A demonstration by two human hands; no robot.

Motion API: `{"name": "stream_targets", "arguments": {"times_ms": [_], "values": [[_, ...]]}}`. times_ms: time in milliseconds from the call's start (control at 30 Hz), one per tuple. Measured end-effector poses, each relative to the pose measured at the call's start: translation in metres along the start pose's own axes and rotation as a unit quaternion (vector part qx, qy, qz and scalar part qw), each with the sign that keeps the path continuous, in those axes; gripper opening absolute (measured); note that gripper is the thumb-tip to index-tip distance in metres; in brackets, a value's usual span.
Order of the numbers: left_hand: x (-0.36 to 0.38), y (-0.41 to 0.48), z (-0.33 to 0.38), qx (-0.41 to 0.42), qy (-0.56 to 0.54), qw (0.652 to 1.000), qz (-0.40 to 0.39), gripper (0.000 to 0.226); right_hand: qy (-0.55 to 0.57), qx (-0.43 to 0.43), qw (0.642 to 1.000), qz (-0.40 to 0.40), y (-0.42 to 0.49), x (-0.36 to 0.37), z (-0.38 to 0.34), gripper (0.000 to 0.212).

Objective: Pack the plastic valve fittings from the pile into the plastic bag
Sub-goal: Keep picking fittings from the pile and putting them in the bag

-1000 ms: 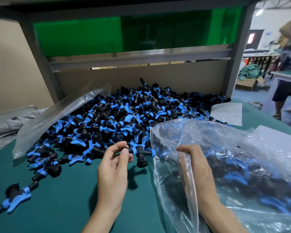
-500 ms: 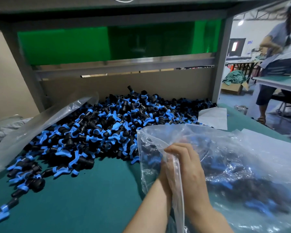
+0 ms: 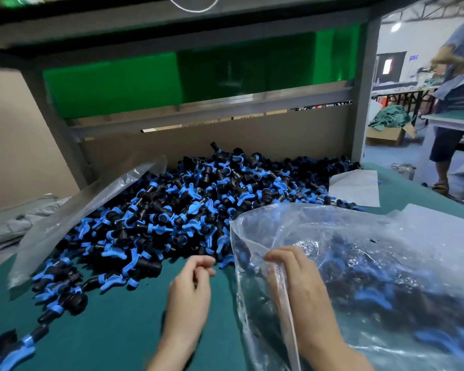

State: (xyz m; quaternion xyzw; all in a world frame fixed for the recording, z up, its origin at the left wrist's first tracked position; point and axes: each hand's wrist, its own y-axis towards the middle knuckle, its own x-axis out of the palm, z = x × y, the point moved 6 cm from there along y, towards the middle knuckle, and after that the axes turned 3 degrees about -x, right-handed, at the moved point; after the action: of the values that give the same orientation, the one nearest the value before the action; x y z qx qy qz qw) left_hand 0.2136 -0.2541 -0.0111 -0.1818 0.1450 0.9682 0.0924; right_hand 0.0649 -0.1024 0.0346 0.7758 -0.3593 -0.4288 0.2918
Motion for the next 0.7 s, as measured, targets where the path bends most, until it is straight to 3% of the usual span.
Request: {"name": "stream_targets", "arguments": {"times_ms": [67,133,233,333,467,600,700], "values": [[-0.014,0.005,-0.021,-0.011,0.079,0.997,0.021,0.024,0.0,0.016,1.0,-0.01,-0.001,0.003,0.005,0.023],[-0.001,0.008,-0.019,0.01,0.15,0.989,-0.014,0.015,-0.002,0.022,1.0,-0.006,-0.004,0.004,0.007,0.026],[0.022,0.008,-0.008,0.104,0.28,0.952,-0.065,0.023,0.003,0.036,0.999,-0.006,-0.005,0.004,0.008,0.035],[0.028,0.015,0.002,0.126,0.275,0.951,-0.06,0.015,0.0,0.039,0.999,-0.006,-0.004,0.004,0.007,0.034],[0.026,0.024,0.015,0.151,0.258,0.954,0.016,0.002,0.003,0.053,0.999,-0.004,-0.004,0.004,0.009,0.027],[0.028,0.034,0.005,0.12,0.296,0.947,0.02,0.037,0.012,0.063,0.998,-0.013,-0.005,0.005,0.012,0.029],[0.028,0.038,0.003,0.102,0.31,0.945,0.016,0.044,0.011,0.063,0.998,-0.013,-0.006,0.006,0.015,0.03]]}}
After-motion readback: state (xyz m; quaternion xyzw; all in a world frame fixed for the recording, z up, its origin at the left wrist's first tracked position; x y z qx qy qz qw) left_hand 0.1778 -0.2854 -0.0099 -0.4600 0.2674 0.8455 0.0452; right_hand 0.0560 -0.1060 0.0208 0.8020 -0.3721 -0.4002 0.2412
